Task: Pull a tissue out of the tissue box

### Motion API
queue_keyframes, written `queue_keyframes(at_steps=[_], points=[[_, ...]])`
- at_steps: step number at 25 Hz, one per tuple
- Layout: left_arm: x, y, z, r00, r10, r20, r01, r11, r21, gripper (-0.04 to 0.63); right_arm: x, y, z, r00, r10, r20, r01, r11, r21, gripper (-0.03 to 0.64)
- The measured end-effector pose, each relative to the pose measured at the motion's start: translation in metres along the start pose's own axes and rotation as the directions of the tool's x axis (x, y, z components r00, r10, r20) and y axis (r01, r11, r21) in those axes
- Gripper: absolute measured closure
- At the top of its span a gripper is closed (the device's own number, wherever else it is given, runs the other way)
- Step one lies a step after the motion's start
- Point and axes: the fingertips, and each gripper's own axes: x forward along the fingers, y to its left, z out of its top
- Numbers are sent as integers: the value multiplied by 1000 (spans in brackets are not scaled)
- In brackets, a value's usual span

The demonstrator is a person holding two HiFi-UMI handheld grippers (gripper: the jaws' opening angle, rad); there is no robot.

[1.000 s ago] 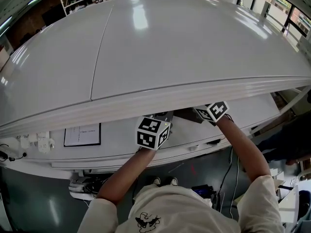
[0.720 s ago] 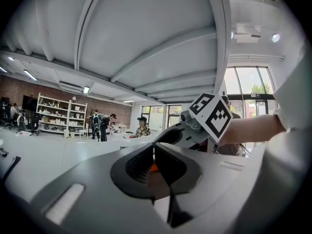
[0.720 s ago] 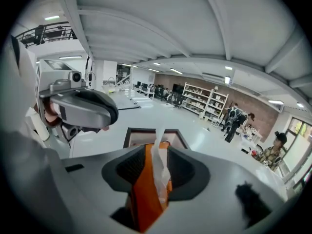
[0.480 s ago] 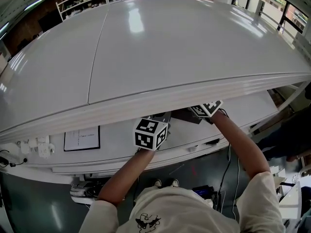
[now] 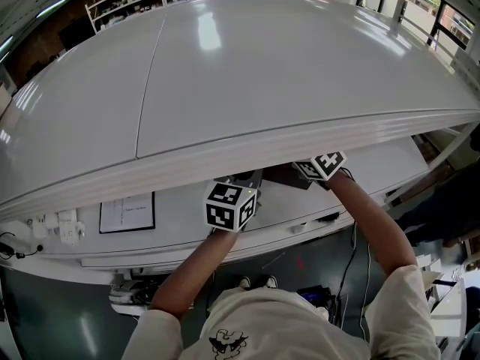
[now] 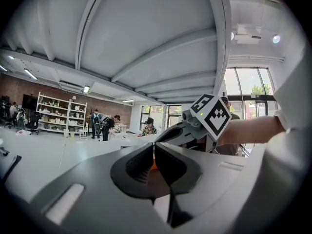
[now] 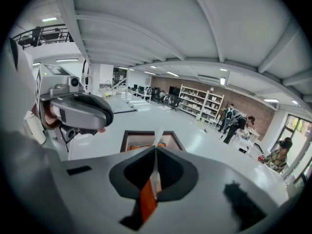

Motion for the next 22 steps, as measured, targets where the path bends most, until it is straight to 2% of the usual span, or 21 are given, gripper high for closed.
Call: queue_keyframes(at_steps=[7,11,16,22], points=[[2,-3,-3,1000,-8,-5,8,1000,-9,577,-23,-4,18,997,-27,70,27,1000,7,601],[3,-4,-2,1000,-13,-2,13,1000,-11,577,-48,-8,34,987,-61,148,56,998,35,601],[0,-5,0,1000,-14,7,14,1000,-16,577,-91,-13,55,959,-110,260,90,992,87,601],[-4,-5,6,1000,-14,24,14,1000,-17,577,-148,-24,58,912,-199,359,150,976,159,601]])
